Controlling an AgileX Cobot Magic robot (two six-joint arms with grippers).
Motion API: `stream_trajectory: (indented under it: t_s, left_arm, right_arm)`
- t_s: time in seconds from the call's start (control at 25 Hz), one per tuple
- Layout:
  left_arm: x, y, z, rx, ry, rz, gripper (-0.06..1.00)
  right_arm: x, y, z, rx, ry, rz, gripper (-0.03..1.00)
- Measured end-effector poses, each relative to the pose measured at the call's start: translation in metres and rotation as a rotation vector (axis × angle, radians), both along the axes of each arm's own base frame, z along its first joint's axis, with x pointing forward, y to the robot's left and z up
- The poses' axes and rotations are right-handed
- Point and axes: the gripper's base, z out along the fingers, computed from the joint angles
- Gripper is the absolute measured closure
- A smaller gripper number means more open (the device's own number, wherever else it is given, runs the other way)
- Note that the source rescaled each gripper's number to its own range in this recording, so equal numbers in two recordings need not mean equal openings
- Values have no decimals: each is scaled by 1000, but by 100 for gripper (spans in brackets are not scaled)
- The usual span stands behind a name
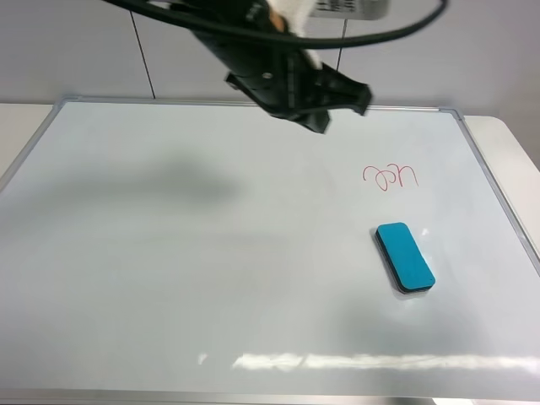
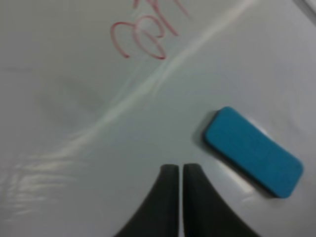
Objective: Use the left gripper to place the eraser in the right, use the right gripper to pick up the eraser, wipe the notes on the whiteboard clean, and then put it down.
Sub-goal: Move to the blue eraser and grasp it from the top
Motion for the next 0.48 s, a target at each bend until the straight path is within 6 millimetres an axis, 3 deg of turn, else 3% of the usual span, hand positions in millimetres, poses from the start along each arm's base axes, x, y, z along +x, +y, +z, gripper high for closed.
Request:
stream_trajectory:
  t_s: [0.2, 0.36, 0.48]
  left_arm:
    - [-13, 96, 22, 46, -151, 133, 94]
    - [-44, 170, 36, 23, -231, 293, 94]
    - [-75, 214, 40, 2, -291, 418, 92]
  right_arm:
    - [0, 0, 0, 0, 0, 0, -3]
    - [0, 0, 0, 0, 0, 0, -3]
    - [0, 0, 0, 0, 0, 0, -3]
